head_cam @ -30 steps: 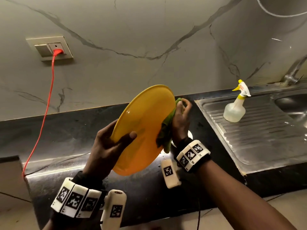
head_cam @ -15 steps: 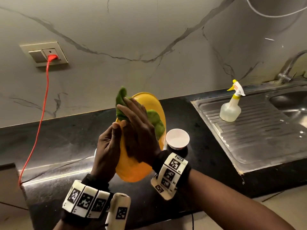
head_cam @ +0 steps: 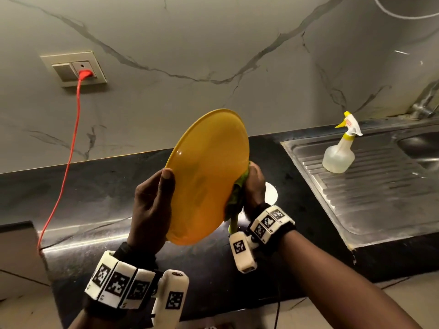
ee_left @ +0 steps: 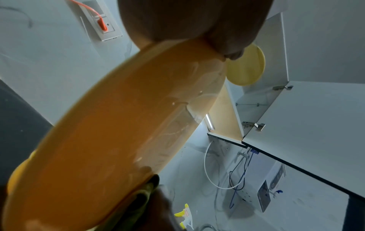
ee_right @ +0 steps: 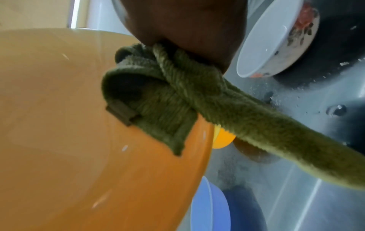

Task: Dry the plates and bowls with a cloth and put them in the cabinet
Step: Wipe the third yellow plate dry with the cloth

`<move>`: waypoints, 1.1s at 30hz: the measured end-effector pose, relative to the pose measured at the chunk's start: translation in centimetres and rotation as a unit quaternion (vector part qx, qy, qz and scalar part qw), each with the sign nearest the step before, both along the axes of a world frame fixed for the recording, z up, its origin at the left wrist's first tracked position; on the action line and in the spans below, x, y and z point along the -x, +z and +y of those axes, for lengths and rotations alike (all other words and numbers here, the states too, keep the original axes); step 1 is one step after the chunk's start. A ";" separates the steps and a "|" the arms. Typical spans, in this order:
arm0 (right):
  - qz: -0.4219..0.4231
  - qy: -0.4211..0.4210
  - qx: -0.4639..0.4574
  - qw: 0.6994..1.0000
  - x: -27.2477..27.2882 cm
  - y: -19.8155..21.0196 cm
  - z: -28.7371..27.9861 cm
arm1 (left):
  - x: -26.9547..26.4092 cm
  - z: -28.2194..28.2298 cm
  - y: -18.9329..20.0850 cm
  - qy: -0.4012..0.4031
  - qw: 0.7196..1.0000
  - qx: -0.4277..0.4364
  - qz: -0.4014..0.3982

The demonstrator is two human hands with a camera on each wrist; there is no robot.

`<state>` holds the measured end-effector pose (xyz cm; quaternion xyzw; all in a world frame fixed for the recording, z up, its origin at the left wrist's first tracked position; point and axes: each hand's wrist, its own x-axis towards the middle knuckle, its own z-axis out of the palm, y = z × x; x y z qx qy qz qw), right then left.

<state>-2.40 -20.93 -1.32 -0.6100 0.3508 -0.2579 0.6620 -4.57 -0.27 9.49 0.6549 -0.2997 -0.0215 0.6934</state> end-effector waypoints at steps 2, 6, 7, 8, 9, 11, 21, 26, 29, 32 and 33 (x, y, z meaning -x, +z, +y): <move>0.008 0.003 -0.026 1.000 0.4 -1.0 0.9 | -0.4 -0.2 -0.4 0.012 1.000 0.018 0.003; 0.007 -0.035 -0.024 0.999 1.1 -0.9 1.0 | -0.7 -0.5 -1.3 0.033 0.999 0.033 0.016; -0.001 -0.040 -0.003 0.999 1.2 -0.4 0.9 | -0.7 -0.6 -1.4 0.032 0.998 0.037 0.027; -0.013 -0.048 0.024 0.998 1.0 0.3 0.8 | -0.8 -0.6 -1.5 0.024 0.998 0.040 0.033; -0.031 -0.058 0.057 0.996 0.9 1.3 0.8 | -0.7 -0.7 -1.4 0.011 0.999 0.036 0.034; -0.072 -0.061 0.118 0.989 0.5 3.4 1.1 | -0.7 -1.0 -1.4 -0.009 1.000 0.017 0.020; -0.285 0.108 0.375 0.876 2.8 6.7 9.7 | -1.3 -1.2 -1.9 0.032 0.994 0.064 0.082; -0.326 0.175 0.433 0.822 3.5 5.3 12.1 | -2.0 -0.7 -1.5 0.049 0.993 0.075 0.081; -0.324 0.155 0.459 0.813 1.9 6.6 10.2 | -2.0 -0.4 -1.0 0.056 0.994 0.063 0.068; -0.271 0.088 0.425 0.859 -0.1 7.5 7.1 | -1.9 -0.2 -0.5 0.056 0.995 0.055 0.061; -0.243 0.062 0.375 0.892 -0.6 7.7 6.0 | -1.7 -0.2 -0.4 0.048 0.996 0.056 0.056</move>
